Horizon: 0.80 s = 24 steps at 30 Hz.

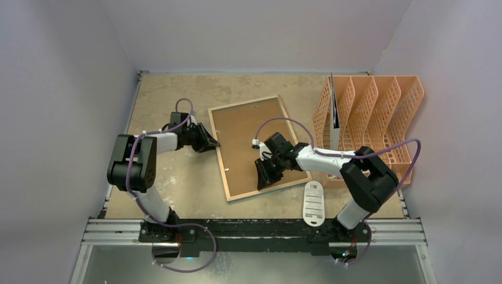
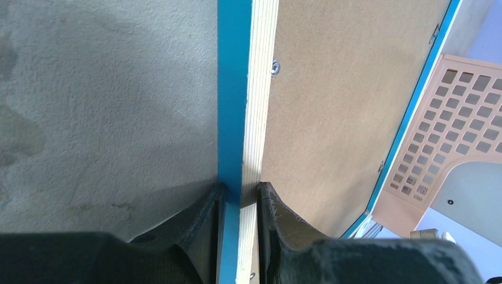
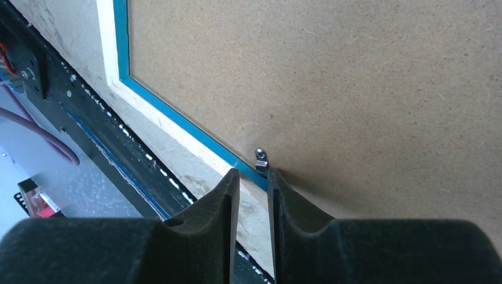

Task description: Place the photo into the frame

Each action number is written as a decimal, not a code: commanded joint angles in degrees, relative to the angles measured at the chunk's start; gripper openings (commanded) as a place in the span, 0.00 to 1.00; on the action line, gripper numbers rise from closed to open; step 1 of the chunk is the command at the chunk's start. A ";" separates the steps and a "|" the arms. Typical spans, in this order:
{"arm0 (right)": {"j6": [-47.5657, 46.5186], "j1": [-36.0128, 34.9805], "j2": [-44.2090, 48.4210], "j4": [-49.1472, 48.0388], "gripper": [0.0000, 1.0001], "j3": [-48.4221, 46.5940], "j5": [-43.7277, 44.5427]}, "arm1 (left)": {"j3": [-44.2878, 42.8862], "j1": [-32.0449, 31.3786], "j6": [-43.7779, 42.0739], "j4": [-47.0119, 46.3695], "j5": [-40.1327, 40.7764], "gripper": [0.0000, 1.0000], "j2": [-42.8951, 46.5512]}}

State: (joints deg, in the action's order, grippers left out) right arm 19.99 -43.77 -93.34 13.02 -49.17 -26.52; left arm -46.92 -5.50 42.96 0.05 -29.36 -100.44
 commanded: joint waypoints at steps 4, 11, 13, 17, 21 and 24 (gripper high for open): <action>5.97 -0.96 3.40 3.02 0.33 -2.08 9.59 | 2.71 -0.83 -0.99 5.48 6.94 0.14 -2.83; 5.87 -1.02 3.39 0.76 0.39 -1.67 10.49 | 2.61 -0.83 -2.03 7.16 7.60 0.36 -1.43; 5.71 -0.97 2.90 -0.15 0.38 -1.18 8.93 | 2.75 -0.83 -2.51 7.64 7.17 0.43 -0.78; 4.79 -0.97 1.63 -0.75 0.36 -0.97 6.40 | 3.34 -0.85 -3.74 9.06 6.24 0.59 1.48; 3.91 -1.07 0.69 -0.69 0.33 -0.93 3.61 | 4.45 -0.83 -5.27 10.58 2.63 0.62 2.96; 3.50 -1.28 0.37 -0.09 0.33 -0.74 2.81 | 6.16 -0.84 -6.02 11.87 0.70 0.62 4.22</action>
State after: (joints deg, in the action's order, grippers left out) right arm 24.64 -44.64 -92.64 12.58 -49.69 -20.73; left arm -45.06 -6.39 41.28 2.57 -30.11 -96.16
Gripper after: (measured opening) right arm 0.328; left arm 0.613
